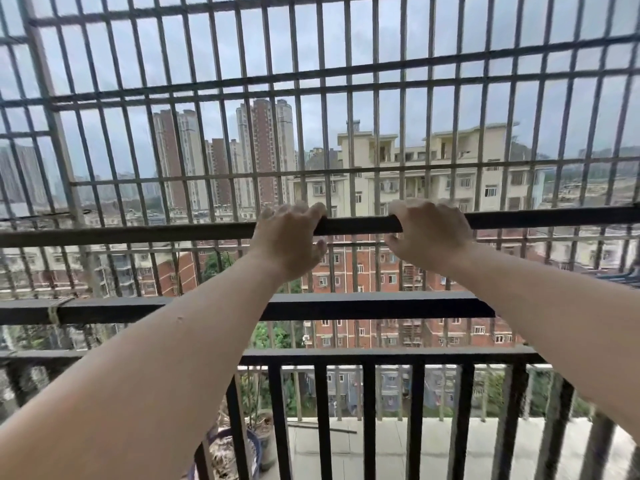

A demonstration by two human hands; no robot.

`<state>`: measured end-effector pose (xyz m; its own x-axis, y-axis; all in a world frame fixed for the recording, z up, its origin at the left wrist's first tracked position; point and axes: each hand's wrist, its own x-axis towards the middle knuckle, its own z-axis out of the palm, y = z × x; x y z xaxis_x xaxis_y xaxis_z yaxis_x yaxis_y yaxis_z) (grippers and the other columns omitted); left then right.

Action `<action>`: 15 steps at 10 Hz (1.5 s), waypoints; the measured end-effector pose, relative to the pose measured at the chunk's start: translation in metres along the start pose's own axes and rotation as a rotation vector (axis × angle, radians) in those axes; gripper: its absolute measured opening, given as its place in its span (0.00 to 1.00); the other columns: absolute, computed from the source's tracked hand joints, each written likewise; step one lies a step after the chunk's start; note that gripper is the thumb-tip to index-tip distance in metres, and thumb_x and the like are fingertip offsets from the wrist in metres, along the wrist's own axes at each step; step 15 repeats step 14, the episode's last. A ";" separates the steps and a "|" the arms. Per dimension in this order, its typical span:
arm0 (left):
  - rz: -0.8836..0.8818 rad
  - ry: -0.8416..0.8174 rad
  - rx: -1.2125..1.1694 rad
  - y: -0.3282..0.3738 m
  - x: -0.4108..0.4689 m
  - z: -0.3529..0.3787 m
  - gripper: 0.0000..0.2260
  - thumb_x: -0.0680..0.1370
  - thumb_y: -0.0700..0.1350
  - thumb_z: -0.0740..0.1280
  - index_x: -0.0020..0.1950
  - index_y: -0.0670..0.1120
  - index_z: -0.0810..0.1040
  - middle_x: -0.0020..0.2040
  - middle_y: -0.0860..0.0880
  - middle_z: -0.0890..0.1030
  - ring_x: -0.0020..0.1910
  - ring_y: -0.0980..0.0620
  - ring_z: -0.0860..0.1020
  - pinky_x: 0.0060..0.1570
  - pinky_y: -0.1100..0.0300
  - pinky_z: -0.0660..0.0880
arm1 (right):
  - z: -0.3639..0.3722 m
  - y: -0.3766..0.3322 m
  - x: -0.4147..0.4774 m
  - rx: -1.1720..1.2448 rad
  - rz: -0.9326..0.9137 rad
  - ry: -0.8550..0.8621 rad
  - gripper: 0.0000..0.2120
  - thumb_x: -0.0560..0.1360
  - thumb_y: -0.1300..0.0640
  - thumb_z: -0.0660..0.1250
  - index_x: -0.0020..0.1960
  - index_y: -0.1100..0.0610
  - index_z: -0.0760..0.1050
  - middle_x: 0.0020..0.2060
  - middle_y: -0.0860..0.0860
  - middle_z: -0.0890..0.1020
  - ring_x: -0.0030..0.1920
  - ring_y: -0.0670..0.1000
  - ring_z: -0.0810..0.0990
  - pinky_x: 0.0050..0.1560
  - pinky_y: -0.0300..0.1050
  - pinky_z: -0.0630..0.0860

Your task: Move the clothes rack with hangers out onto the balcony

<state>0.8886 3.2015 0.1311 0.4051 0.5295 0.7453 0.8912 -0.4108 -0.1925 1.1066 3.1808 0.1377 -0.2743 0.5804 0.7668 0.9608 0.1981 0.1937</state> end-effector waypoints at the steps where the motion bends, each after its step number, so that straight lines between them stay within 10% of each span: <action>1: 0.111 0.027 -0.068 0.003 -0.003 -0.006 0.16 0.78 0.47 0.65 0.66 0.50 0.73 0.51 0.49 0.82 0.45 0.50 0.80 0.51 0.52 0.78 | -0.006 0.001 -0.007 -0.020 -0.041 0.006 0.10 0.75 0.50 0.66 0.48 0.57 0.76 0.35 0.49 0.80 0.31 0.49 0.76 0.37 0.42 0.72; 7: 0.054 0.037 -0.058 -0.018 -0.007 -0.018 0.13 0.79 0.44 0.65 0.63 0.52 0.76 0.43 0.49 0.84 0.33 0.50 0.81 0.34 0.54 0.80 | -0.011 -0.019 0.007 0.134 0.016 -0.110 0.08 0.74 0.53 0.69 0.49 0.56 0.77 0.38 0.52 0.80 0.36 0.52 0.79 0.39 0.46 0.76; 10: 0.025 0.124 -0.107 -0.006 -0.006 -0.007 0.13 0.78 0.44 0.65 0.62 0.52 0.77 0.43 0.50 0.84 0.36 0.49 0.81 0.45 0.51 0.80 | -0.011 -0.015 0.003 0.118 0.058 -0.076 0.08 0.74 0.52 0.69 0.48 0.56 0.78 0.37 0.51 0.81 0.35 0.51 0.77 0.37 0.42 0.71; 12: -0.033 0.092 -0.134 0.001 -0.019 0.001 0.24 0.75 0.48 0.68 0.70 0.52 0.68 0.64 0.51 0.77 0.65 0.49 0.72 0.70 0.45 0.59 | -0.012 -0.019 -0.008 0.086 0.127 -0.084 0.14 0.74 0.50 0.67 0.54 0.57 0.76 0.45 0.54 0.82 0.44 0.55 0.79 0.52 0.51 0.76; 13: -0.018 0.101 -0.156 0.002 -0.037 0.001 0.29 0.74 0.49 0.68 0.73 0.52 0.62 0.73 0.49 0.67 0.73 0.48 0.61 0.72 0.43 0.51 | -0.012 -0.024 -0.023 0.050 0.141 -0.087 0.25 0.73 0.49 0.68 0.67 0.57 0.69 0.62 0.56 0.76 0.62 0.58 0.73 0.68 0.54 0.65; 15: -0.064 0.191 -0.204 0.005 -0.069 0.005 0.30 0.71 0.47 0.69 0.72 0.53 0.65 0.74 0.48 0.65 0.74 0.47 0.59 0.72 0.39 0.50 | -0.013 -0.044 -0.053 0.088 0.073 0.033 0.30 0.71 0.52 0.70 0.69 0.56 0.66 0.67 0.56 0.70 0.68 0.57 0.68 0.68 0.52 0.59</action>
